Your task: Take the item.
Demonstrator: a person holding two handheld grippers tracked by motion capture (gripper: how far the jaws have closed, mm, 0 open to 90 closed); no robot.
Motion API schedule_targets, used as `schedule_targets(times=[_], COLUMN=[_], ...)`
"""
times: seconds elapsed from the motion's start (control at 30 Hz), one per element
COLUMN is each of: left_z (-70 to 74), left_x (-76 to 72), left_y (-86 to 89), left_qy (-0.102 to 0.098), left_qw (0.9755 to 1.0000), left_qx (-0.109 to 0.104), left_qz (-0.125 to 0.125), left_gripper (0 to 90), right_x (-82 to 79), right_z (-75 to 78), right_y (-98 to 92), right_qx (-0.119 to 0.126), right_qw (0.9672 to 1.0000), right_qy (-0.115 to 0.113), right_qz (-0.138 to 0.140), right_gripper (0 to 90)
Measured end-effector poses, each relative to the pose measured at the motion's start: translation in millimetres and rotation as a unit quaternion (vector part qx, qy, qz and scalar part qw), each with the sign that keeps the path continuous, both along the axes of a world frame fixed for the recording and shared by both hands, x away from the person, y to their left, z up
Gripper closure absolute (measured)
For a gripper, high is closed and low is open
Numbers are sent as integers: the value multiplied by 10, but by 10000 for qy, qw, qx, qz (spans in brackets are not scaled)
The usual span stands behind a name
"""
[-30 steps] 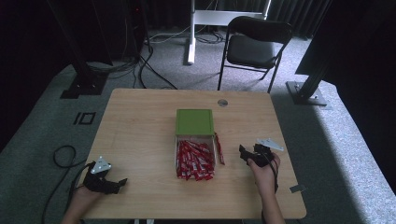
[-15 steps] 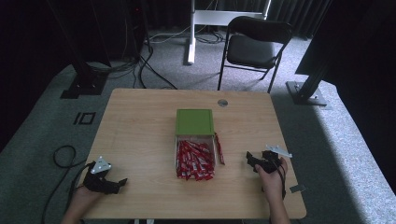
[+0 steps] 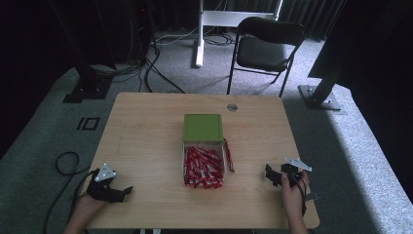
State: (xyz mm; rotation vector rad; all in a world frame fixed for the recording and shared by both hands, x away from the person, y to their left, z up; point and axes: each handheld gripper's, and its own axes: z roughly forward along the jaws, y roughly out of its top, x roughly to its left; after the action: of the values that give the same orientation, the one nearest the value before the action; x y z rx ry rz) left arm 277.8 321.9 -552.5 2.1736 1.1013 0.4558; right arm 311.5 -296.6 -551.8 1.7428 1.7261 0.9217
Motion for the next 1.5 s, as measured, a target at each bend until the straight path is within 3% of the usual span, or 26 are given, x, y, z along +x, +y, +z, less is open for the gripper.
schedule_targets(times=[0.13,0.5,0.83,1.5], left_z=[0,-1,-1,-1], left_x=[0,0,0,-1], left_y=[0,0,-1,0], left_qy=[0,-6,-7,-8], left_qw=[10000,10000,10000,10000], left_qx=[-1,-4,-2,-1], left_qz=[1,1,0,-1], left_gripper=[15,14,14,15], right_x=[-58,-211,-285,-294], right_z=[-25,-59,-67,-69], right_y=[-69,-175,-204,-207], right_qx=[-247,-272,-448,-461], right_qw=[9995,9989,9985,9985], right_qy=[141,236,303,298], right_qz=[-115,-317,3,48], right_gripper=[172,172,131,126])
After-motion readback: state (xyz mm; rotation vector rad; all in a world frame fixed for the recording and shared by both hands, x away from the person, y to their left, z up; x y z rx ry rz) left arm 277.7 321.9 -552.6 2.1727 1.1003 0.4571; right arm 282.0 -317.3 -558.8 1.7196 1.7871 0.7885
